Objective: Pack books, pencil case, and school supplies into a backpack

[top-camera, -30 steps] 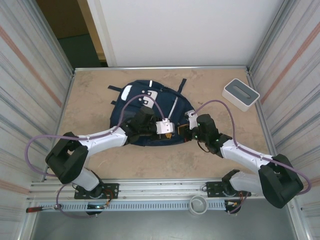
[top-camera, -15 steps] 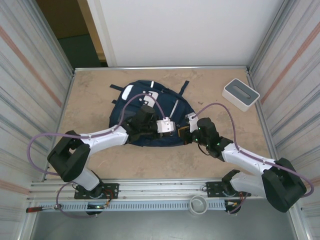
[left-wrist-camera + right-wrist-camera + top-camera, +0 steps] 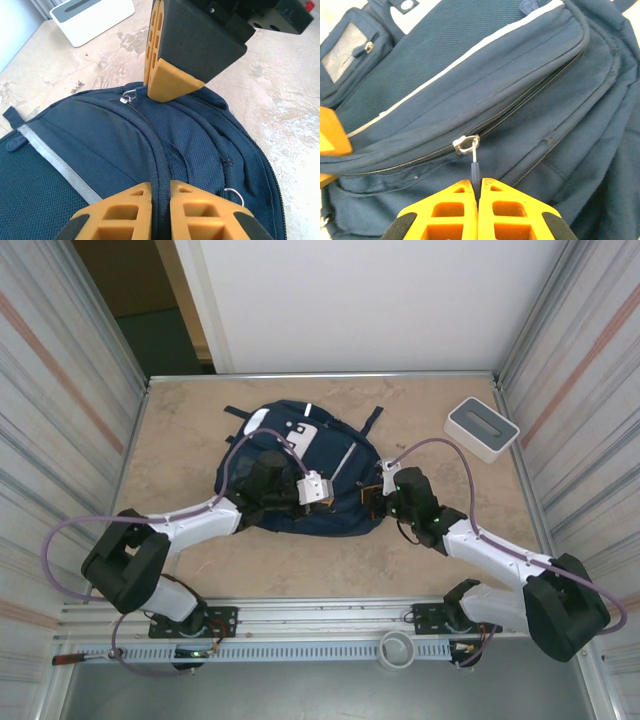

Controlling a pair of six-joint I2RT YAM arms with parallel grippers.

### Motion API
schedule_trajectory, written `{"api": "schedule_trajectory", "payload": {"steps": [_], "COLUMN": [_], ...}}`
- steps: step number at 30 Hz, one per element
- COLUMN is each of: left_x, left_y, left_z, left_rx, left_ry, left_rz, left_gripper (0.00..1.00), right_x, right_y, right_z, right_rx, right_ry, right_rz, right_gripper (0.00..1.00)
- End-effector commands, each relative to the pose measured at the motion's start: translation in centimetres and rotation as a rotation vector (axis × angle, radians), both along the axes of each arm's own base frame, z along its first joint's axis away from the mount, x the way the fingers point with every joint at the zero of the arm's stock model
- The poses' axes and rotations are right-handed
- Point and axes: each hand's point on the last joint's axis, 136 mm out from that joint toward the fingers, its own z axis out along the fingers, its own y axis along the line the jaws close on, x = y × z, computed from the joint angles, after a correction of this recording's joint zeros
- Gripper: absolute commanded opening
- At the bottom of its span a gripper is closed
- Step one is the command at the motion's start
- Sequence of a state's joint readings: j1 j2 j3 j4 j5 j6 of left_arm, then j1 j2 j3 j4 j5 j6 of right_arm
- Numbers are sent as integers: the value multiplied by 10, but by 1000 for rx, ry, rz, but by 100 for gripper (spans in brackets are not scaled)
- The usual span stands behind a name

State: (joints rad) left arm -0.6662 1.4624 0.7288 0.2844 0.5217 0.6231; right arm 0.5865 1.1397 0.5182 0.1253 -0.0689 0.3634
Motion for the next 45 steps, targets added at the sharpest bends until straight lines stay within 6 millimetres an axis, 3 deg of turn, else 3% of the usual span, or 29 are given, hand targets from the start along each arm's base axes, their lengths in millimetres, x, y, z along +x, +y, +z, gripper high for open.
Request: {"api": "schedule_trajectory", "payload": {"steps": [1,7,8,12,15,20,24,34,36,42,45], "left_x": [14,13,13,8,4,-1,-4,9,10,8,1], "left_y": [22,21,20,11,2,-14,-28,-42,-42,-33,-28], "left_z": [13,8,8,7,8,13,8,-6,-7,-3,3], "left_rx": [-42,-53,-53,-12,36,75,106,110,110,96,59], "left_ry": [-10,-3,1,1,-21,-44,-57,-32,-34,-33,-20], "left_rz": [92,81,75,61,61,62,54,90,97,102,66], "left_gripper": [0,2,5,34,47,59,61,59,52,15,5], "right_x": [20,24,25,20,17,13,9,-5,-8,-7,-2], "right_y": [-50,-33,-29,-13,-6,-1,3,12,11,-1,-14], "right_z": [-16,-14,-12,-3,3,8,15,25,25,7,-6], "right_rx": [-119,-86,-70,-10,24,56,80,122,122,48,9], "right_ry": [40,48,42,10,-4,-13,-29,-69,-76,-65,-28], "right_rz": [-247,-185,-168,-90,-52,-28,-16,20,24,-13,-70], "right_gripper": [0,0,0,0,0,0,0,0,0,0,0]}}
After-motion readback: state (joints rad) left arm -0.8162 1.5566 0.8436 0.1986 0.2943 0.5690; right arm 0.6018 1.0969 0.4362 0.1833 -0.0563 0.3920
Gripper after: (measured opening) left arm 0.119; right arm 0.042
